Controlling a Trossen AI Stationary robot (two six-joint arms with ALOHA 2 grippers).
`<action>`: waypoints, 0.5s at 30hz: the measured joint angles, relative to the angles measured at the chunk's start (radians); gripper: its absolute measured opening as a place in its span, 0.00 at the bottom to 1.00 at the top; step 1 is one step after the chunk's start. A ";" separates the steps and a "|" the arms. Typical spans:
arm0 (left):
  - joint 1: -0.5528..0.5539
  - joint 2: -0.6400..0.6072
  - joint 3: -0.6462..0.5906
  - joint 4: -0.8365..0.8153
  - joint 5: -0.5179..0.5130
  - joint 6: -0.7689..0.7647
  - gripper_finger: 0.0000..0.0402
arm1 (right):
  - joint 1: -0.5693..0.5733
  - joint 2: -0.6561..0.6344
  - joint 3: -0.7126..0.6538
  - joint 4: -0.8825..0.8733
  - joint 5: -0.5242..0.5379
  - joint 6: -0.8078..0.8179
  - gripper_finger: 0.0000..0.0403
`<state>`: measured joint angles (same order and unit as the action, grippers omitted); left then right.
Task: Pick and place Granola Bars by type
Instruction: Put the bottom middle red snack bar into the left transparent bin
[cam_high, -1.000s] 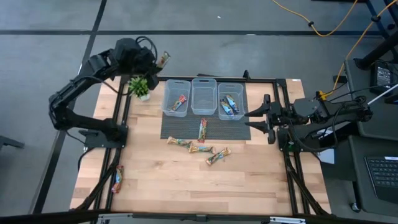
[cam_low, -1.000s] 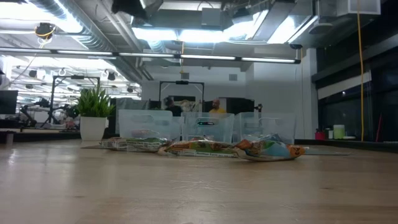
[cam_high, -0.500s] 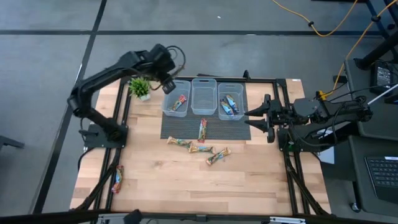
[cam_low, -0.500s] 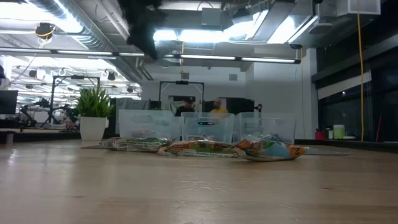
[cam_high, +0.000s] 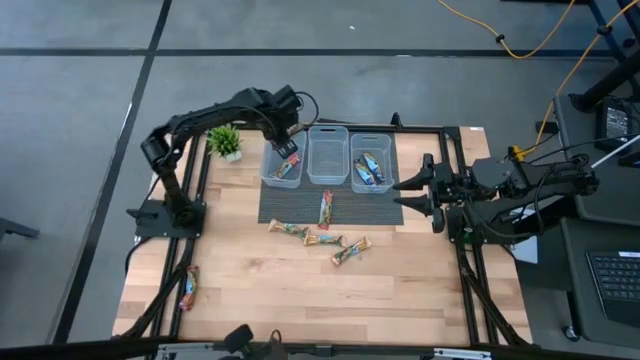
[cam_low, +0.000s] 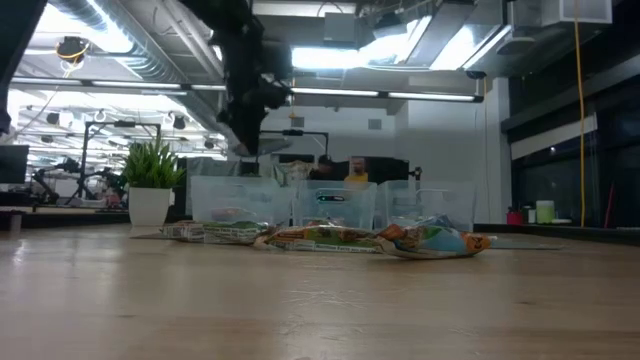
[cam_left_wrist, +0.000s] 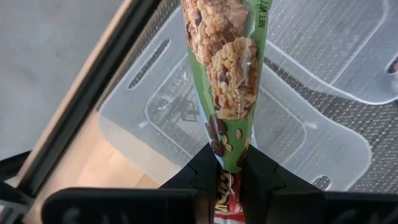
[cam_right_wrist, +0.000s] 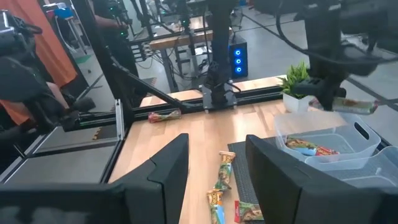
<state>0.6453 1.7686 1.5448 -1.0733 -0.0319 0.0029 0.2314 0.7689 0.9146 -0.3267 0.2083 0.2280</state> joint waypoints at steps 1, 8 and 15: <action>0.001 0.009 0.000 0.000 0.000 -0.001 0.09 | 0.000 0.000 0.000 0.000 0.000 0.000 0.40; 0.013 0.055 0.000 -0.009 0.000 -0.040 0.13 | 0.000 0.000 0.000 0.000 -0.006 -0.004 0.40; 0.035 0.045 0.000 -0.020 -0.011 -0.054 0.26 | 0.000 0.000 0.000 0.000 -0.054 -0.004 0.40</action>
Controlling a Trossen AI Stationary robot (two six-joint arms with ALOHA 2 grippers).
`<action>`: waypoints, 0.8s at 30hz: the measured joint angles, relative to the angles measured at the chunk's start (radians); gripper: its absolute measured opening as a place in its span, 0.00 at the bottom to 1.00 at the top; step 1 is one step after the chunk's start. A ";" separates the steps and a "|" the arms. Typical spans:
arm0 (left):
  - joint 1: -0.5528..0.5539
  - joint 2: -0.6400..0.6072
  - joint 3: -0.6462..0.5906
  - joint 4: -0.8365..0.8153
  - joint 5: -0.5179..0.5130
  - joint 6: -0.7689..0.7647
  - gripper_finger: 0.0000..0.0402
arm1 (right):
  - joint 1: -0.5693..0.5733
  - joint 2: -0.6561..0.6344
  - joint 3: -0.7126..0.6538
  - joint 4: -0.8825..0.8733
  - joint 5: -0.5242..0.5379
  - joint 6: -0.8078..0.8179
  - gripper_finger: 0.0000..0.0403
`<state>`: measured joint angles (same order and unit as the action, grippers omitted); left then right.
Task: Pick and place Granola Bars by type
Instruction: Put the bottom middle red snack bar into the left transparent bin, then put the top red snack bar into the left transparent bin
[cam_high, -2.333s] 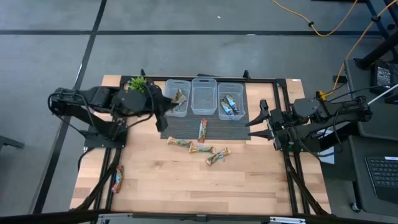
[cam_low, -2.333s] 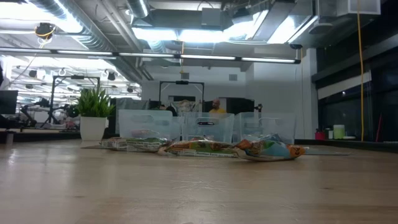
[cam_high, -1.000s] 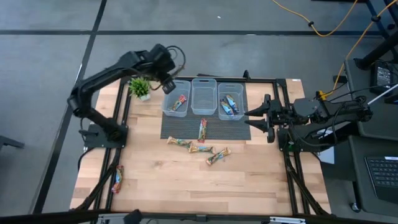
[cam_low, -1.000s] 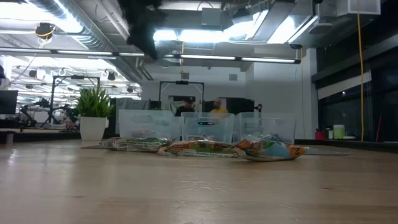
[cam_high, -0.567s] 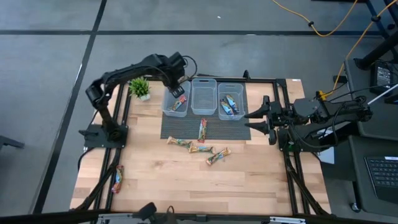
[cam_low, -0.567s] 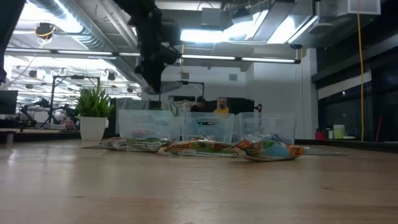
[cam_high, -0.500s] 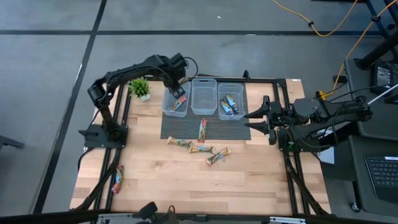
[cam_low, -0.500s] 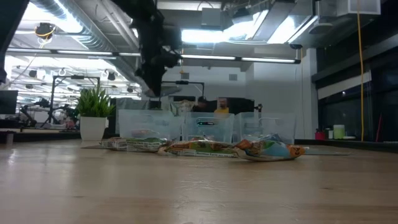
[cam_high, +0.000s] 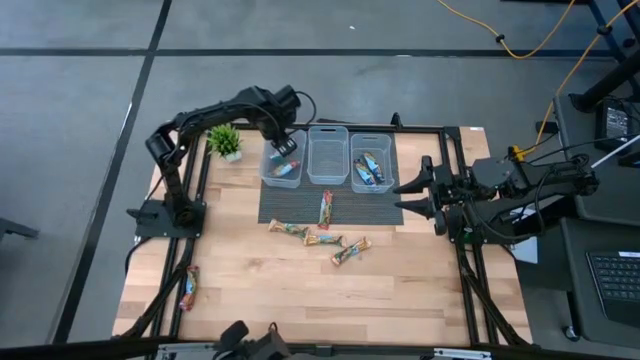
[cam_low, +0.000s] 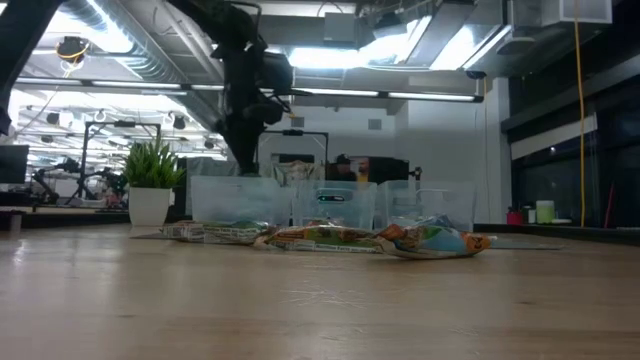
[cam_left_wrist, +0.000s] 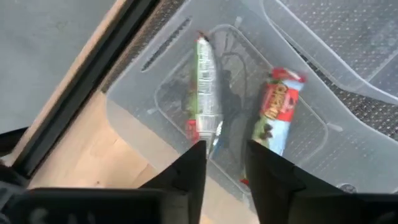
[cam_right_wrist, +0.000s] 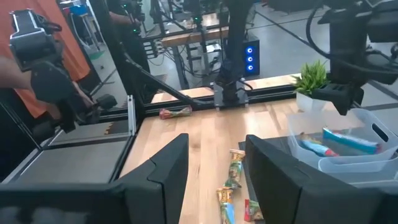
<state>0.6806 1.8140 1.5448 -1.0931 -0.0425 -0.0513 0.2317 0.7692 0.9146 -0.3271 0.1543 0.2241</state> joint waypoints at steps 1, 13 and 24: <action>0.002 -0.005 0.000 -0.002 0.000 -0.002 0.28 | 0.000 0.000 0.000 0.000 0.000 0.000 0.40; -0.099 -0.277 0.000 -0.034 0.202 -0.024 0.38 | 0.000 0.000 0.000 -0.006 0.009 -0.027 0.40; -0.326 -0.616 0.000 0.052 0.181 -0.033 0.36 | 0.000 0.000 0.000 -0.006 0.063 -0.027 0.40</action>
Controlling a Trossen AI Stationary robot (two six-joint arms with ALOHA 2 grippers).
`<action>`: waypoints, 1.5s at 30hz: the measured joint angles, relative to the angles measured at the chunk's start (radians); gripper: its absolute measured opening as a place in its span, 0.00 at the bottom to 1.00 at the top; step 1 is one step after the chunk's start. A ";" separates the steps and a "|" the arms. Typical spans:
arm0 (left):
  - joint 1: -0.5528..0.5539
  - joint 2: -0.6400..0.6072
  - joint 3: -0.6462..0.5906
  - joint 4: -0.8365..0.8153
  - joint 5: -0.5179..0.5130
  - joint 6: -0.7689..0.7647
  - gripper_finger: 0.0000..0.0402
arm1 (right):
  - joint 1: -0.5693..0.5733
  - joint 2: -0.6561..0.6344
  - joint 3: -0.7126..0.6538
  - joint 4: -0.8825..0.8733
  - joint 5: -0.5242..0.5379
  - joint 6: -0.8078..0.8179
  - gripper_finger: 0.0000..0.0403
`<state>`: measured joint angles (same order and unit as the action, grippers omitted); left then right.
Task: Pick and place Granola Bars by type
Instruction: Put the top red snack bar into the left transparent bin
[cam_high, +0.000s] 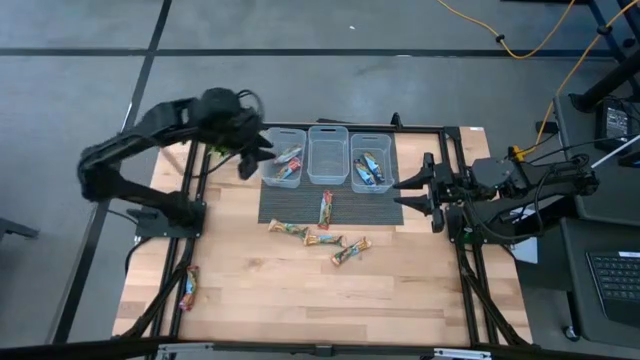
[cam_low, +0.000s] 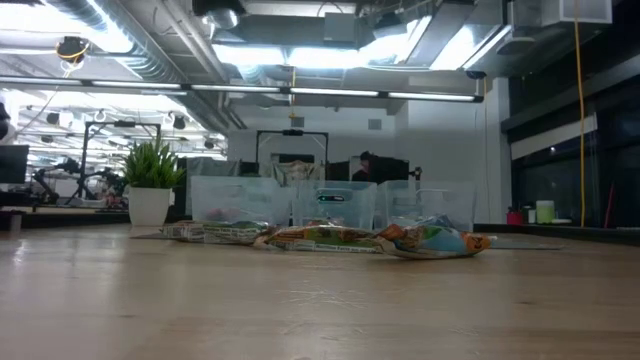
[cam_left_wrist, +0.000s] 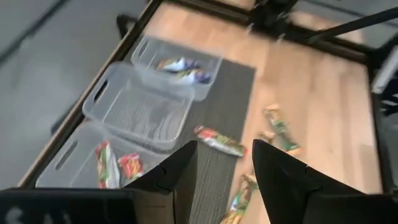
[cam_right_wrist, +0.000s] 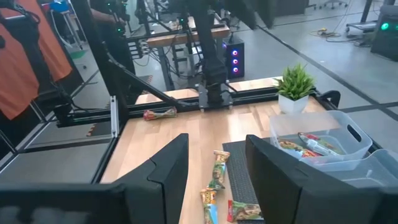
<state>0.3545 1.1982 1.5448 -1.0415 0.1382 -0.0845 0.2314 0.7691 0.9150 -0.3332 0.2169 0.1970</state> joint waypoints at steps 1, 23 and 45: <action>-0.020 -0.020 0.000 -0.001 -0.013 -0.003 0.36 | 0.000 0.000 0.000 0.000 0.000 0.000 0.40; -0.269 0.093 0.000 -0.261 -0.061 -0.058 0.38 | 0.000 0.000 0.000 0.000 0.063 0.004 0.40; -0.334 0.213 0.001 -0.101 -0.059 0.001 0.38 | 0.000 0.000 0.000 0.000 0.060 -0.019 0.40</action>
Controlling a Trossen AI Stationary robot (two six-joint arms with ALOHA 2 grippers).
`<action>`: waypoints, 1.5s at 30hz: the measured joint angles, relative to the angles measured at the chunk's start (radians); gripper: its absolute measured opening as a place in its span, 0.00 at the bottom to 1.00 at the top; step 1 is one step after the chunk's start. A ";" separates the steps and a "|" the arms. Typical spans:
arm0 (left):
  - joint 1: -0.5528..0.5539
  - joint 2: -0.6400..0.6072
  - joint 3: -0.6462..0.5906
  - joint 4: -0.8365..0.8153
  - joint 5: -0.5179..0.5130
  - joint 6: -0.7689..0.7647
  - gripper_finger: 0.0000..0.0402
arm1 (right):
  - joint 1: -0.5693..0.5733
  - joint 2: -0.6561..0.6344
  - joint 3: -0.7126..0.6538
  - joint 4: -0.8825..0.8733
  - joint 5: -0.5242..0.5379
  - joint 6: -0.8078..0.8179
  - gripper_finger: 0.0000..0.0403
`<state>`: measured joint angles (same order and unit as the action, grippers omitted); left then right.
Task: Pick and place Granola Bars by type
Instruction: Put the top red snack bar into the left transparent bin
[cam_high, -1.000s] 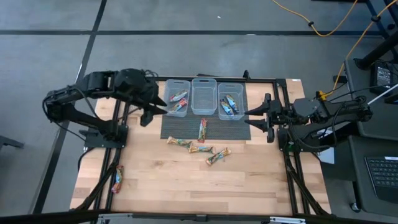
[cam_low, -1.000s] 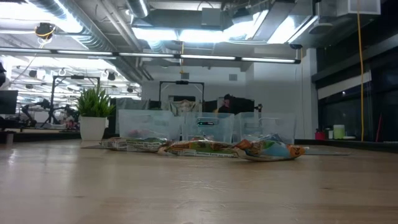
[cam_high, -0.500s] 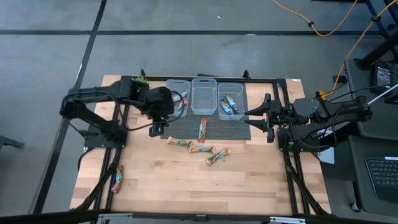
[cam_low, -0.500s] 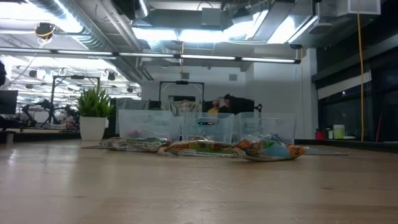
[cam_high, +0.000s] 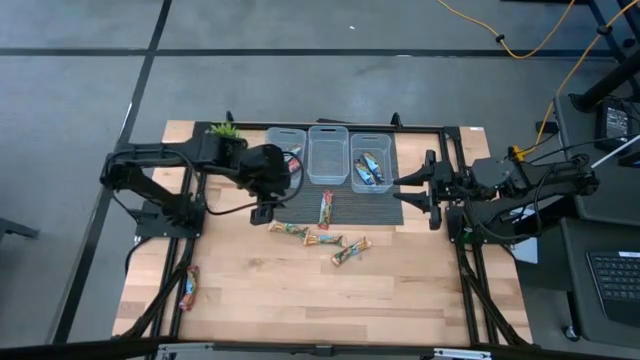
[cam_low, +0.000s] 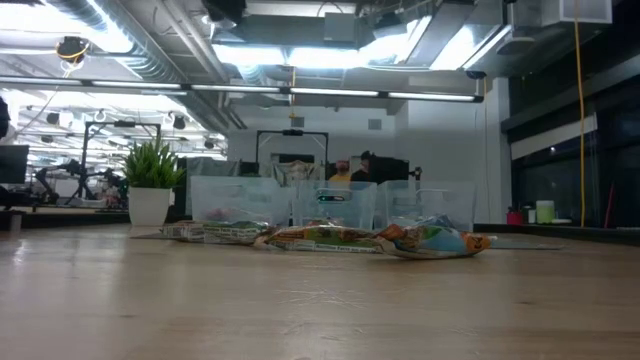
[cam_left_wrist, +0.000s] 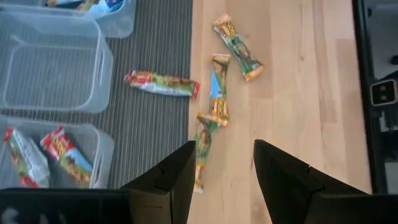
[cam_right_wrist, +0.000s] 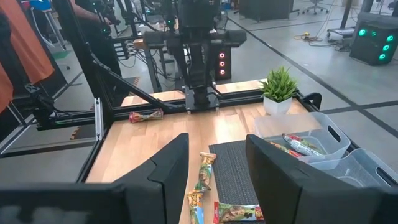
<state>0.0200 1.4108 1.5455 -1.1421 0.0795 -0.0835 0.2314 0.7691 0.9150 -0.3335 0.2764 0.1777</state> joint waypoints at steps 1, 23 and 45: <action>0.001 0.009 -0.001 0.008 -0.001 0.006 0.38 | 0.000 0.000 0.000 0.000 0.000 0.000 0.40; 0.074 0.373 -0.001 0.244 -0.154 -0.230 0.39 | 0.000 0.000 0.000 -0.037 -0.018 -0.025 0.40; 0.068 0.584 0.000 0.371 -0.056 -0.446 0.65 | 0.000 0.000 0.000 -0.065 -0.145 -0.060 0.40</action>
<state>0.0876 1.9944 1.5453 -0.7712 0.0236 -0.5296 0.2317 0.7692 0.9150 -0.3987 0.1317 0.1177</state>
